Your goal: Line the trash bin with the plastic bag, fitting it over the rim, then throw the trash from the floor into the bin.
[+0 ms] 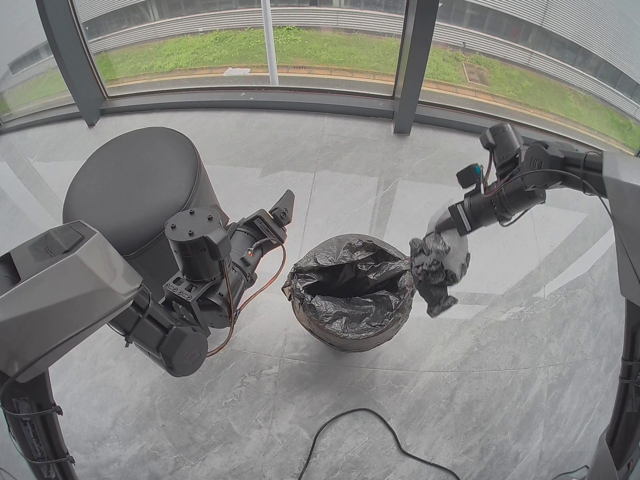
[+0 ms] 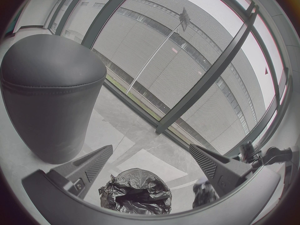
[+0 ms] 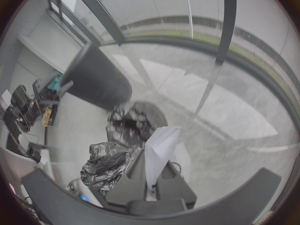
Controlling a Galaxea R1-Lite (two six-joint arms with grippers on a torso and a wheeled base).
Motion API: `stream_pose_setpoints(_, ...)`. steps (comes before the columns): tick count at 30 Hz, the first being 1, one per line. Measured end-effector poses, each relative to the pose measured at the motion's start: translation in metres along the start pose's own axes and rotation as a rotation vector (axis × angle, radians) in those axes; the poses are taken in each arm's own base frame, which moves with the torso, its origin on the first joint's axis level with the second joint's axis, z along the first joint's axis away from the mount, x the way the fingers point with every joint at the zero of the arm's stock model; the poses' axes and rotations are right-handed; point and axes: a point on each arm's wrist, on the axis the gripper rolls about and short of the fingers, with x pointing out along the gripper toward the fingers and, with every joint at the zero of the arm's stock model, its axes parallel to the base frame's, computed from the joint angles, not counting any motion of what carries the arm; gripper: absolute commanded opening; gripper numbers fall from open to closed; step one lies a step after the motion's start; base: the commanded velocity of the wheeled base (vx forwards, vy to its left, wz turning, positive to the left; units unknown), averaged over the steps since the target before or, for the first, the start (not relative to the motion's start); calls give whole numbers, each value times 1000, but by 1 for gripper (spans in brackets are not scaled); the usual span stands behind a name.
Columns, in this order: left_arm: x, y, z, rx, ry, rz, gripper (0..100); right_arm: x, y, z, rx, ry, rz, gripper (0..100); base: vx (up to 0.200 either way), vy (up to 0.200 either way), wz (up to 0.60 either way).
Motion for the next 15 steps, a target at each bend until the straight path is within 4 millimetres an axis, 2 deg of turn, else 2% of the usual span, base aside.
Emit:
stream_pose_setpoints(3, -2, 0, 4, 0, -6, 0, 100, -11, 16, 22, -57, -126, -35, 0, 0, 0, 0)
stream_pose_setpoints(6, -3, 0, 6, 0, -10, 1, 100, -4, 34, 31, -95, -177, -30, 0, 0, 0, 0)
stream_pose_setpoints(9, -4, 0, 7, 0, -12, -1, 100, 18, 46, 35, -128, -218, -16, 0, 0, 0, 0)
stream_pose_setpoints(15, -8, 0, 9, 1, -10, 2, 100, 79, 64, 33, -204, -307, 15, 0, 0, 0, 0)
